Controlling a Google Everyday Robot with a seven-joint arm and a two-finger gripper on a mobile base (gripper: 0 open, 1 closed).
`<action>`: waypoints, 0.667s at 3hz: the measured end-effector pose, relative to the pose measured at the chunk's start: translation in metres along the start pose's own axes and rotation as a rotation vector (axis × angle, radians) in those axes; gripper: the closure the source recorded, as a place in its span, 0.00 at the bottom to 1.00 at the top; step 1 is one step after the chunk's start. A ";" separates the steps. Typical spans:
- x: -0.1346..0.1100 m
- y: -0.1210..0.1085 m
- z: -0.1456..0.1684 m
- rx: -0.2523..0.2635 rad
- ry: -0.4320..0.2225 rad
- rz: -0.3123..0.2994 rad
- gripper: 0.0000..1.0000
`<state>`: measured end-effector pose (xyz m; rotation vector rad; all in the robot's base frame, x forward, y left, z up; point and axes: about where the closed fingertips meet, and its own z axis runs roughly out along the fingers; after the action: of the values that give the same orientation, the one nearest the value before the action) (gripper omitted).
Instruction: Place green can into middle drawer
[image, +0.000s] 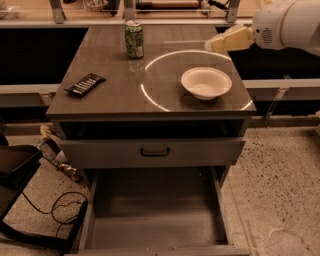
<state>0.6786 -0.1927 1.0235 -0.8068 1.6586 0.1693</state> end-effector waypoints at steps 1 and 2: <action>-0.010 0.012 0.034 -0.010 -0.069 0.047 0.00; -0.022 0.022 0.072 -0.045 -0.099 0.059 0.00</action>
Offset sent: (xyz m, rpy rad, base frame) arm 0.0814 0.1089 -0.0082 0.1314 -0.0263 0.1145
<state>0.7245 -0.1296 1.0169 -0.7717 1.5908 0.2836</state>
